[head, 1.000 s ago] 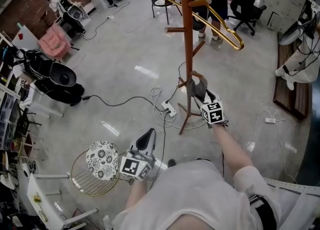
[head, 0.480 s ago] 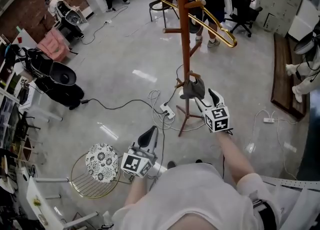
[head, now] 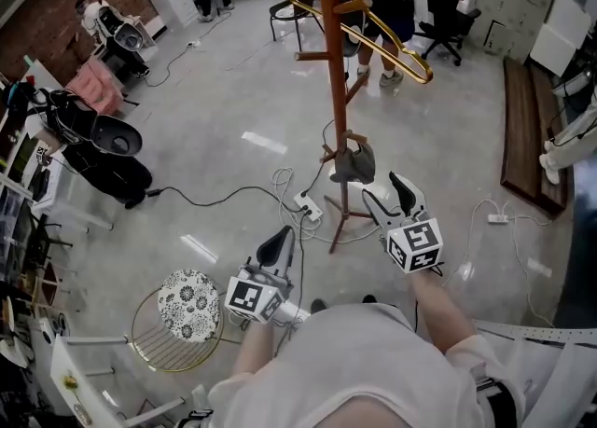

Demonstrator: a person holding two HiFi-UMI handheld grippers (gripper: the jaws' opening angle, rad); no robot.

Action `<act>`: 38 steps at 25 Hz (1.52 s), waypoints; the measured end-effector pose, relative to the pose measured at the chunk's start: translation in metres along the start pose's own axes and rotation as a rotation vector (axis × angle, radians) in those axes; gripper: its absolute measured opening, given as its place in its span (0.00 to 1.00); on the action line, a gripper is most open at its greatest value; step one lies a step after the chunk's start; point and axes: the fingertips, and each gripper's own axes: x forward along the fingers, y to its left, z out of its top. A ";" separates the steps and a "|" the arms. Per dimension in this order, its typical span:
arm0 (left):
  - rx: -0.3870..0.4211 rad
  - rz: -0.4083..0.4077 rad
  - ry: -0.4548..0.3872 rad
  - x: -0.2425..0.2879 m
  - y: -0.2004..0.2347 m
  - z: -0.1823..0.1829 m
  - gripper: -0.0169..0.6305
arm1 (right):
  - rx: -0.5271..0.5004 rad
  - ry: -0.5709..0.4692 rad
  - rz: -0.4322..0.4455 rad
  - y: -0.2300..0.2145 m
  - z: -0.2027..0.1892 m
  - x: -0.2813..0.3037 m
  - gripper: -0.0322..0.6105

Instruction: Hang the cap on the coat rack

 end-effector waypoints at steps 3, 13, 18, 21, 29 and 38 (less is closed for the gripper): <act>0.003 -0.019 -0.004 0.002 -0.007 -0.001 0.04 | -0.001 -0.029 0.009 0.006 0.009 -0.016 0.45; 0.000 -0.013 0.002 0.002 -0.007 -0.001 0.04 | 0.017 -0.077 -0.001 0.012 0.017 -0.040 0.07; -0.006 -0.002 -0.005 -0.001 0.000 -0.003 0.04 | 0.016 -0.085 -0.003 0.016 0.018 -0.037 0.07; -0.007 0.003 0.002 -0.004 0.001 -0.004 0.04 | 0.026 -0.076 0.008 0.019 0.016 -0.037 0.07; 0.000 0.006 -0.008 -0.003 0.003 -0.001 0.04 | 0.005 -0.077 0.013 0.024 0.018 -0.038 0.07; -0.008 -0.002 -0.016 0.000 0.001 -0.001 0.04 | 0.032 -0.083 0.003 0.019 0.014 -0.039 0.07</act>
